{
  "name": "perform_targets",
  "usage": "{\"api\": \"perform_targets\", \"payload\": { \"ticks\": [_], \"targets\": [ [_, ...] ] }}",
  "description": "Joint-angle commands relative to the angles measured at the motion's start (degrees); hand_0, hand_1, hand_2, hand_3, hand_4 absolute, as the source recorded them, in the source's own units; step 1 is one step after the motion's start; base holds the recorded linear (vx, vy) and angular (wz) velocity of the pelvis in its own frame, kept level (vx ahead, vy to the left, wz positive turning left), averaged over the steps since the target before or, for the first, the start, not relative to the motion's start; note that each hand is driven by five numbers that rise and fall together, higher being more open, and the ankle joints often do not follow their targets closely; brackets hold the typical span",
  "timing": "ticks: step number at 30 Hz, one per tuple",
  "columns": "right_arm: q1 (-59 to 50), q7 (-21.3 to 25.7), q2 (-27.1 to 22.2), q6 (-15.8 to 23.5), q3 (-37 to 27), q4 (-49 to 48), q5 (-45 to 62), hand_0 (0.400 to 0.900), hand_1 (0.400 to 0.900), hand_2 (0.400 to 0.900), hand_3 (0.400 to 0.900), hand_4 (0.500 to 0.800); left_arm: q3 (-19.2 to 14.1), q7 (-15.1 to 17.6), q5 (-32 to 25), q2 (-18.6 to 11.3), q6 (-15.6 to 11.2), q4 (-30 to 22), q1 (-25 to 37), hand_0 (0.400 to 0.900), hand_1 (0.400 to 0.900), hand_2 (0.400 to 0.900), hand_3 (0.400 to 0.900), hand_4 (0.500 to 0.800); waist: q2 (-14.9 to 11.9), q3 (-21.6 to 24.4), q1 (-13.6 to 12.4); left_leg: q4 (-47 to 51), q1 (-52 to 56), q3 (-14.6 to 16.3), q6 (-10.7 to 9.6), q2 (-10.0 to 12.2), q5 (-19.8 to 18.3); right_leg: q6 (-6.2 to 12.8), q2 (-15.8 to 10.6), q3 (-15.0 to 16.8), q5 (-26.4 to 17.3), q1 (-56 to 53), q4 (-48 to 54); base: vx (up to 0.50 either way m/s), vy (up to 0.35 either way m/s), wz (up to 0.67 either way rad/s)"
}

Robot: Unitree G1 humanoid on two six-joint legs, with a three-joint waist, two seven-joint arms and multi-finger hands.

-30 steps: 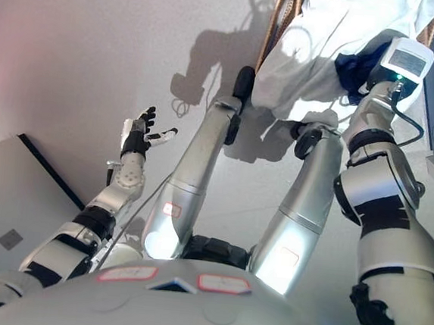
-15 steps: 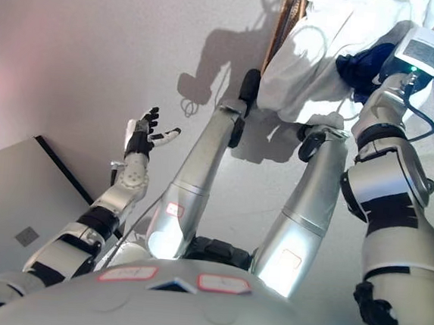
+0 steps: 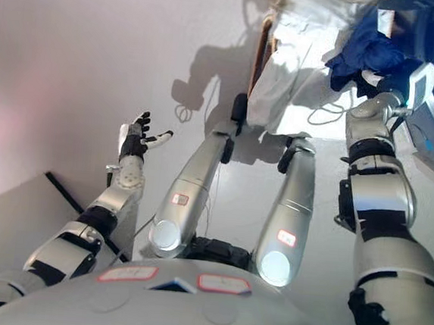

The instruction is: Put the clothes in the basket into the washing machine.

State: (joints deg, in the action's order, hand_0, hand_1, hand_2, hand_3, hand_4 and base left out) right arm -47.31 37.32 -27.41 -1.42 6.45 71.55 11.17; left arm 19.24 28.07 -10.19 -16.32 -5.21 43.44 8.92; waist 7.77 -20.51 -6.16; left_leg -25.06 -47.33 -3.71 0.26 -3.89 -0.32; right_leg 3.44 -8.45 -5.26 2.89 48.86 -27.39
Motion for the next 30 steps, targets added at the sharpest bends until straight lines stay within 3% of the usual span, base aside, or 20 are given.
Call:
{"api": "perform_targets", "payload": {
  "ticks": [1,7,12,15,23,30],
  "targets": [
    [1.9,3.6,-3.4,6.0,-4.0,-0.3,9.0,0.4,0.4,0.4,0.4,0.5,-3.8,1.8,-0.7,-1.9,-1.2,1.8,-4.0,0.9,0.9,0.9,0.9,0.8,2.5,-0.7,0.8,11.9,4.4,0.8,-1.9,0.0,5.8,1.09,3.6,-2.1,0.7,-6.5,4.0,0.08,0.063,-0.34],
    [6.8,3.9,-1.5,11.9,-12.7,-2.9,20.1,0.4,0.4,0.4,0.4,0.5,-4.1,0.8,-0.8,-0.4,-1.7,3.9,-6.0,0.9,0.9,0.9,0.9,0.8,3.7,0.2,1.3,17.4,12.9,2.9,-2.0,0.7,6.8,1.83,4.3,-0.4,-1.8,-14.3,11.4,0.07,0.063,-0.3],
    [7.9,3.0,1.4,21.6,-19.9,-10.0,32.6,0.4,0.4,0.4,0.4,0.5,-4.6,0.2,-2.0,0.5,-2.6,3.6,-7.4,0.9,0.9,0.9,0.9,0.8,5.0,1.0,1.0,20.2,16.0,4.5,-2.2,1.0,7.3,2.31,4.6,0.8,-3.1,-17.1,15.5,0.04,0.041,-0.26],
    [5.3,3.6,0.4,23.9,-21.5,-11.0,35.2,0.4,0.4,0.4,0.4,0.5,-4.0,-0.1,-2.5,1.0,-2.9,4.0,-7.5,0.9,0.9,0.9,0.9,0.8,5.9,1.7,0.3,20.8,16.4,4.8,-2.2,0.9,7.4,2.23,4.6,1.3,-3.3,-17.2,16.3,0.03,0.011,-0.09],
    [-5.0,6.7,-9.4,25.6,-20.7,-13.0,34.7,0.4,0.4,0.4,0.4,0.5,-2.0,-1.2,-3.7,2.3,-3.1,4.1,-9.0,0.9,0.9,0.9,0.9,0.8,9.0,3.3,-1.5,24.4,17.4,4.4,-3.0,0.9,9.1,1.95,4.3,1.0,-3.1,-17.1,17.3,0.06,0.003,0.05],
    [-11.4,9.7,-16.6,25.5,-16.5,-15.4,29.9,0.4,0.4,0.4,0.4,0.5,-1.8,-0.8,-3.4,1.9,-3.4,3.6,-8.9,0.9,0.9,0.9,0.9,0.8,8.9,4.5,-2.4,29.3,19.0,2.4,-4.2,1.5,11.6,1.58,4.8,-0.2,-2.7,-17.1,17.4,0.06,-0.052,0.12]
  ]
}}
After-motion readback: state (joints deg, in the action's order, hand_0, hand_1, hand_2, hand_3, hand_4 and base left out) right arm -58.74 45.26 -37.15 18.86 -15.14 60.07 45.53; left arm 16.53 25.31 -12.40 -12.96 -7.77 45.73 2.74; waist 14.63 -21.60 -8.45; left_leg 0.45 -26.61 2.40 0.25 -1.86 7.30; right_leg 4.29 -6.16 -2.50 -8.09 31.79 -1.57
